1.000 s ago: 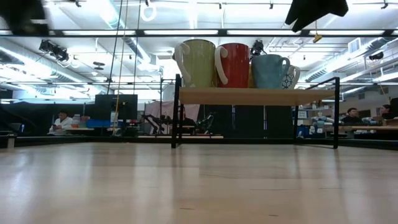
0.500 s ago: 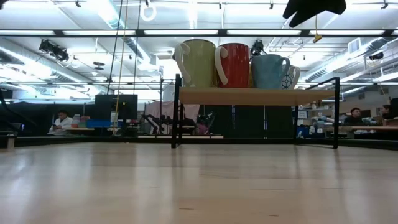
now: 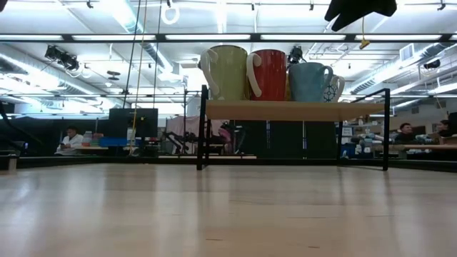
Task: Place coffee mugs
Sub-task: Put the yellow mug on the shelf
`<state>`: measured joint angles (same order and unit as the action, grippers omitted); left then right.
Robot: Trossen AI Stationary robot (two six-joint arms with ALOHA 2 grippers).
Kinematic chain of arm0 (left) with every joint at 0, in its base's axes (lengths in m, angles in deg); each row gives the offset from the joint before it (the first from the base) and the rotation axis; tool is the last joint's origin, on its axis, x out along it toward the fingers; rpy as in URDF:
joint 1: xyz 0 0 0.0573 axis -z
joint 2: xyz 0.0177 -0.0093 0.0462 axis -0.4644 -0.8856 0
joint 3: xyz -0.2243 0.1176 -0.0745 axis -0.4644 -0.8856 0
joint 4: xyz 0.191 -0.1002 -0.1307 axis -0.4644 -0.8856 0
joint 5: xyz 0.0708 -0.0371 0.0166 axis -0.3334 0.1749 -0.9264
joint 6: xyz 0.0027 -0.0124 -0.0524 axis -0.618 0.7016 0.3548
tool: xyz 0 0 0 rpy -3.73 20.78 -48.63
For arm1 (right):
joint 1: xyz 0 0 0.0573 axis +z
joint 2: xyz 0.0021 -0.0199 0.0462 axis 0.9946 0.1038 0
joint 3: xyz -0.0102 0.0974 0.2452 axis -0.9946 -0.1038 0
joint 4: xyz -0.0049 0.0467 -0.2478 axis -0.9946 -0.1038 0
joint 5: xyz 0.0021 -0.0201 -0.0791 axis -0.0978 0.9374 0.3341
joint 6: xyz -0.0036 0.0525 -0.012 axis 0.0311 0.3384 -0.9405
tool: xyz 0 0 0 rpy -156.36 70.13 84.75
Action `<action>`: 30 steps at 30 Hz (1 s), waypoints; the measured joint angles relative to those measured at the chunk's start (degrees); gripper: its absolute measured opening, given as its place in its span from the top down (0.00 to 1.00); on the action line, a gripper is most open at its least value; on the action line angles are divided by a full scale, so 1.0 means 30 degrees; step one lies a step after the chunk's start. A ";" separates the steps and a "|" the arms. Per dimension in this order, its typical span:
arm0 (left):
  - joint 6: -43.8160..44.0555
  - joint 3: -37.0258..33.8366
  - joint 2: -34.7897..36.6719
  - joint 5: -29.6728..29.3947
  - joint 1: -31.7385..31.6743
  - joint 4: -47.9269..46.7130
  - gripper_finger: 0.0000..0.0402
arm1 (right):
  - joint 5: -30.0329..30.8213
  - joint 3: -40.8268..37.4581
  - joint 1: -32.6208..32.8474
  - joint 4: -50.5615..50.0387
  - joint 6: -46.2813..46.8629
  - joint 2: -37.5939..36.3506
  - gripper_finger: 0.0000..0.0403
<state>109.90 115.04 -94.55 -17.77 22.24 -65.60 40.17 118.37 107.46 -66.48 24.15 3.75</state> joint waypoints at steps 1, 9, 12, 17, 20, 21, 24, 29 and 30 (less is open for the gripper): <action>-0.0007 0.0000 -0.0202 0.0004 0.0000 0.0007 0.59 | 0.0000 0.0000 0.0000 0.0000 0.0000 0.0000 0.62; -0.1195 0.0000 -0.1450 -0.0020 -0.0010 0.0070 0.59 | 0.0000 0.0000 0.0000 0.0080 0.0000 0.0000 0.62; -0.1412 0.0000 -0.1712 -0.0013 -0.0158 0.0005 0.59 | 0.0000 0.0000 0.0000 0.0080 0.0000 0.0000 0.62; -0.1664 0.0000 -0.1731 0.0005 -0.0555 -0.0055 0.66 | 0.0000 0.0000 0.0000 0.0080 0.0000 0.0000 0.62; -0.2303 0.0000 -0.1731 -0.0010 -0.0784 -0.0083 0.73 | 0.0000 0.0000 0.0000 0.0080 0.0000 0.0000 0.62; -0.2629 0.0000 -0.1731 -0.0012 -0.0889 -0.0076 0.76 | 0.0000 0.0000 0.0000 0.0080 0.0000 0.0000 0.62; -0.4096 0.0000 -0.1731 0.0055 -0.1381 -0.0114 0.84 | 0.0000 0.0000 0.0000 0.0080 0.0000 0.0000 0.62; -0.8844 0.0000 -0.1724 0.0076 -0.2611 -0.0361 0.93 | 0.0000 0.0000 0.0000 0.0080 -0.0005 0.0000 0.62; -1.0056 0.0000 -0.1717 0.0111 -0.2976 -0.0411 0.93 | 0.0000 0.0000 0.0000 0.0080 -0.0007 0.0000 0.62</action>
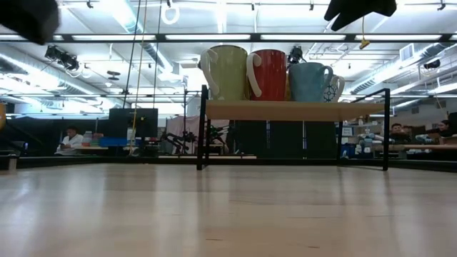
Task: Place coffee mugs
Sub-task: Put the yellow mug on the shelf
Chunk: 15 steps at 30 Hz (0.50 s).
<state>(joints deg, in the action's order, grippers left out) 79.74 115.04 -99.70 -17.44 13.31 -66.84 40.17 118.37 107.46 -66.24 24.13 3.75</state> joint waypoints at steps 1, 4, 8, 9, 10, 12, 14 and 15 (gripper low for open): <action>-0.1353 0.0000 0.0003 0.0022 -0.0367 -0.0025 0.93 | 0.0000 0.0000 0.0000 0.0007 0.0000 0.0000 0.62; -0.6024 0.0000 0.0015 0.0010 -0.1603 0.0010 0.93 | 0.0000 0.0000 0.0000 0.0015 0.0000 0.0000 0.62; -1.3239 0.0000 0.0015 0.0013 -0.3468 0.0130 0.90 | 0.0000 0.0000 0.0000 0.0022 0.0000 0.0000 0.62; -1.4919 0.0000 0.0015 -0.0035 -0.3948 0.0230 0.90 | 0.0000 0.0000 -0.0004 0.0029 0.0000 0.0000 0.62; -1.6626 0.0000 0.0015 -0.0093 -0.4427 0.0366 0.90 | 0.0000 0.0000 0.0000 0.0047 0.0000 0.0000 0.62; -2.0106 0.0000 0.0015 -0.0140 -0.5362 0.0724 0.90 | 0.0000 0.0000 0.0000 0.0066 0.0000 0.0001 0.62; -2.3577 0.0000 0.0015 -0.0125 -0.6249 0.1077 0.91 | 0.0000 0.0000 0.0000 0.0066 0.0000 0.0000 0.62; -2.5187 0.0003 0.0015 -0.0137 -0.6654 0.1247 0.91 | 0.0000 0.0000 0.0000 0.0073 0.0000 0.0000 0.62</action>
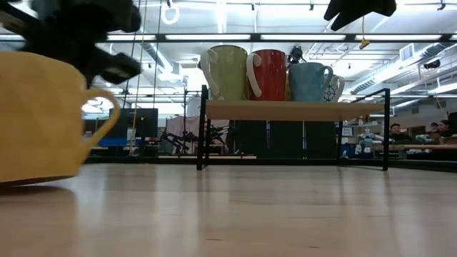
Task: Place coffee mugs
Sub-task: Put the yellow mug on the shelf
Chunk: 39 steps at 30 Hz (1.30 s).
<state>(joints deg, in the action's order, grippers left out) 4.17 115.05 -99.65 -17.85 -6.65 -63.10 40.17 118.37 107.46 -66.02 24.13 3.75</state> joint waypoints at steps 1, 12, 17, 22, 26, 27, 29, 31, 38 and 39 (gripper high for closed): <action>-0.1521 0.0004 0.0007 -0.0095 -0.0380 0.0137 0.91 | -0.0005 0.0000 0.0000 0.0000 0.0000 0.0005 0.62; -1.4431 0.0055 0.0058 -0.1924 -0.2809 0.1741 0.89 | 0.0000 0.0000 0.0000 0.0000 0.0000 0.0000 0.62; -1.7325 0.0010 0.0022 -0.2275 -0.3224 0.3090 0.89 | 0.0000 0.0000 0.0000 0.0000 0.0000 0.0002 0.62; -1.8062 -0.0028 -0.0029 -0.2261 -0.3338 0.4000 0.89 | 0.0000 0.0000 0.0000 0.0000 0.0000 0.0003 0.62; -1.8054 -0.0040 -0.0036 -0.2261 -0.3331 0.4337 0.89 | 0.0000 0.0000 0.0000 0.0000 0.0000 0.0007 0.62; -1.7938 -0.0040 -0.0036 -0.2254 -0.3331 0.4357 0.89 | 0.0000 0.0000 0.0000 0.0000 0.0000 0.0007 0.62; -1.7834 -0.0040 -0.0036 -0.2235 -0.3331 0.4430 0.89 | 0.0000 0.0000 0.0000 0.0000 0.0000 0.0001 0.62; -1.7804 -0.0040 -0.0036 -0.2225 -0.3331 0.4468 0.89 | 0.0000 0.0000 -0.0005 0.0000 0.0000 0.0007 0.62; -1.7778 -0.0040 -0.0036 -0.2232 -0.3331 0.4514 0.89 | 0.0000 0.0000 -0.0002 0.0000 0.0000 0.0007 0.62; -1.7778 -0.0040 -0.0036 -0.2225 -0.3331 0.4555 0.89 | 0.0000 0.0000 -0.0001 0.0000 0.0000 0.0007 0.62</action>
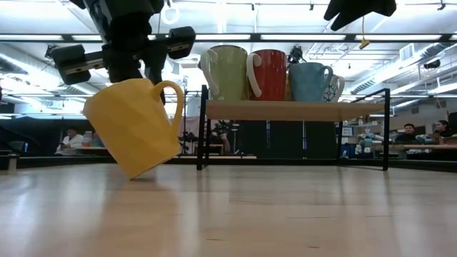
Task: Place coffee mugs
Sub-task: Put the yellow mug on the shelf
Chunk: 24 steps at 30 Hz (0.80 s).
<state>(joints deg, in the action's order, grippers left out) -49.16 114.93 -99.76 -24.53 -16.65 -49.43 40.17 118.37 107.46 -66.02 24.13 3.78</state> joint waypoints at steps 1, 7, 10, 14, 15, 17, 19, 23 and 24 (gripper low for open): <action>0.0000 0.0000 0.0000 0.0000 0.0000 0.0056 0.89 | 0.0000 0.0000 0.0001 0.0000 -0.0003 0.0000 0.62; 0.0007 0.0000 0.0000 0.0007 0.0000 0.0318 0.89 | 0.0000 0.0000 -0.0001 -0.0003 0.0000 0.0000 0.62; 0.0007 0.0000 0.0000 0.0016 0.0000 0.0687 0.89 | 0.0000 0.0000 -0.0002 -0.0004 -0.0007 0.0000 0.62; 0.0013 0.0000 0.0000 0.0044 0.0007 0.1214 0.89 | 0.0000 0.0000 0.0001 -0.0007 -0.0004 0.0000 0.62; 0.0012 0.0005 0.0000 0.0044 0.0007 0.1335 0.89 | 0.0000 0.0000 0.0001 -0.0007 -0.0007 0.0000 0.62; 0.0015 0.0007 0.0000 0.0055 0.0007 0.1456 0.88 | 0.0000 0.0000 -0.0003 -0.0005 -0.0005 0.0000 0.62; 0.0022 0.0007 0.0000 0.0095 0.0009 0.1458 0.87 | 0.0000 0.0000 0.0001 -0.0004 -0.0004 0.0000 0.62; 0.0594 0.0044 0.0022 0.0054 0.0015 0.1592 0.84 | -0.0001 0.0000 0.0000 -0.0007 -0.0007 0.0000 0.62; 0.0742 0.0044 0.0022 0.0051 0.0015 0.1569 0.84 | 0.0000 0.0000 0.0001 -0.0007 -0.0007 0.0000 0.62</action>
<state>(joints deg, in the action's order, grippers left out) -46.93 115.06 -99.70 -24.37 -16.60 -44.73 40.17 118.37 107.46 -66.04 24.10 3.78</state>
